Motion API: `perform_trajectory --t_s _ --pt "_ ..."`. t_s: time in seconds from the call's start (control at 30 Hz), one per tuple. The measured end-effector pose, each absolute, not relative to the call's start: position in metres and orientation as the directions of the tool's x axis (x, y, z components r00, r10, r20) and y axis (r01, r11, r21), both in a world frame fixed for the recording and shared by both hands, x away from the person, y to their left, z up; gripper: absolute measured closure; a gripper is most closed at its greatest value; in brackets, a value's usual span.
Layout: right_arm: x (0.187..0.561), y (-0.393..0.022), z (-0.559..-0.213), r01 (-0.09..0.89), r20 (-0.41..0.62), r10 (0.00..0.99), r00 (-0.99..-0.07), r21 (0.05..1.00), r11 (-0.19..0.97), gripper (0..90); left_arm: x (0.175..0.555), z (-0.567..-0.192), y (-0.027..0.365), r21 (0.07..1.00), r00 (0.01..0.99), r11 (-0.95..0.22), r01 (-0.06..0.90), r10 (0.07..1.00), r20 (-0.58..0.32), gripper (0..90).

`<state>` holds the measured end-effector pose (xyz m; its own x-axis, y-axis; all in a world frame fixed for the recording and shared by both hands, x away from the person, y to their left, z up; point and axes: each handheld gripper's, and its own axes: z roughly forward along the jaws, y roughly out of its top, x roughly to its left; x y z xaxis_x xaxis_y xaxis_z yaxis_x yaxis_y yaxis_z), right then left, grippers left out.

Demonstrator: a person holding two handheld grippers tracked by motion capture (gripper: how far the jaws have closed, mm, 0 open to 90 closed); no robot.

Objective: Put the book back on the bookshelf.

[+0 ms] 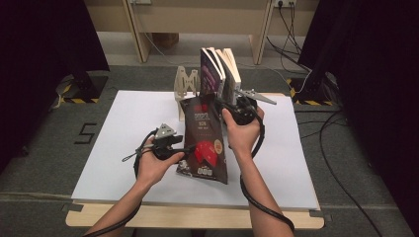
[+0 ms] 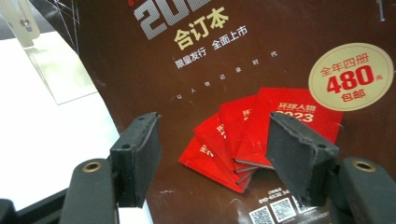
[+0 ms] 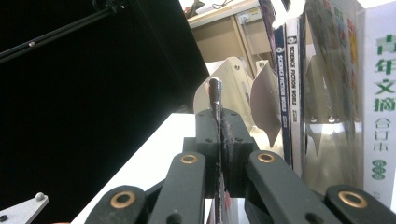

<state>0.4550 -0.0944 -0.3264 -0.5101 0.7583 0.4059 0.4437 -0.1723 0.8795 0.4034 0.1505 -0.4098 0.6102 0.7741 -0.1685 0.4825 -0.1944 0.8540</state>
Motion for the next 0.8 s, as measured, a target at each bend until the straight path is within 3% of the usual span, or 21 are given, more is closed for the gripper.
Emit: perform_trajectory --t_s 0.8 --pt "0.464 -0.088 -0.323 0.432 0.418 0.761 -0.496 0.879 -0.202 87.5 0.410 -0.390 0.149 0.867 0.626 -0.226 0.443 0.770 -0.119 34.6"
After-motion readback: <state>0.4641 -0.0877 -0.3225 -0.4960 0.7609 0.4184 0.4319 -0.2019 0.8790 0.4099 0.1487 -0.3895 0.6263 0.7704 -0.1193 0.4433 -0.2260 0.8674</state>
